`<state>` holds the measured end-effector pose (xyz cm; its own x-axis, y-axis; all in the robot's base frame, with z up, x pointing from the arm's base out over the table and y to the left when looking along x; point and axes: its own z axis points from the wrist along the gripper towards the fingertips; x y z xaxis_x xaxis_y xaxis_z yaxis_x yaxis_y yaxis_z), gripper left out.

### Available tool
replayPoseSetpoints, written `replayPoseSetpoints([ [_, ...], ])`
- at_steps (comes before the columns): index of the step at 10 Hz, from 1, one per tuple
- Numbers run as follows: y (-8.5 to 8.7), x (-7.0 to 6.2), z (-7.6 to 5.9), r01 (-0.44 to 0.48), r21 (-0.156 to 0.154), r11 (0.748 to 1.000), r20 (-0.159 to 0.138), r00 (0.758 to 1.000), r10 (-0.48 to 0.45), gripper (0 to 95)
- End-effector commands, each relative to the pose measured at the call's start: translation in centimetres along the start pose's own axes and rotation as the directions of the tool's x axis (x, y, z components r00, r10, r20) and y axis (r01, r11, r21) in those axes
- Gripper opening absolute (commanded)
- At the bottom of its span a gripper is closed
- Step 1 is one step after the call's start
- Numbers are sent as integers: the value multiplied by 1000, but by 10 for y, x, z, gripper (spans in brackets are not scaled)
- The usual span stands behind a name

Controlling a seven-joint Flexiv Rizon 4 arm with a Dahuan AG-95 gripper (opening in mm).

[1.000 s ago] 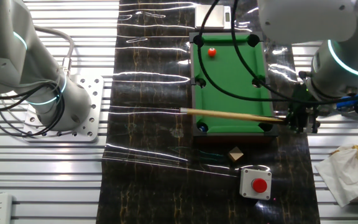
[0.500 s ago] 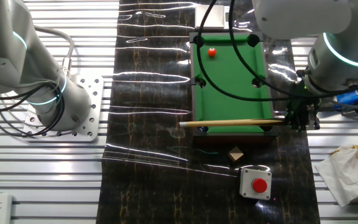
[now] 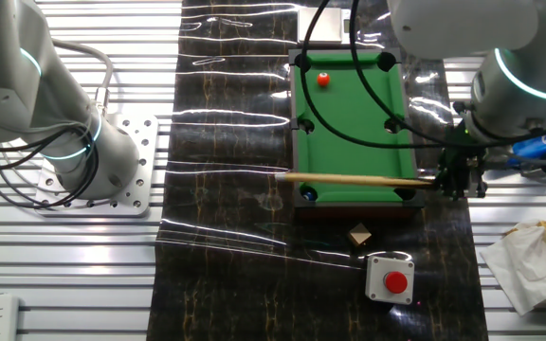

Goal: Hit the pool ball

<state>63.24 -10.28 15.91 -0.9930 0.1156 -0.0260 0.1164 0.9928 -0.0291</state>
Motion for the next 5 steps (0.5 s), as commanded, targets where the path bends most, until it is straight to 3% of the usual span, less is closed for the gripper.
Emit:
replayPoseSetpoints([
  [1, 7, -1, 6, -141, -31, 989, -14, 990, 141, 0],
  [5, 10, -1, 17, -141, -28, 990, -12, 990, 141, 0],
])
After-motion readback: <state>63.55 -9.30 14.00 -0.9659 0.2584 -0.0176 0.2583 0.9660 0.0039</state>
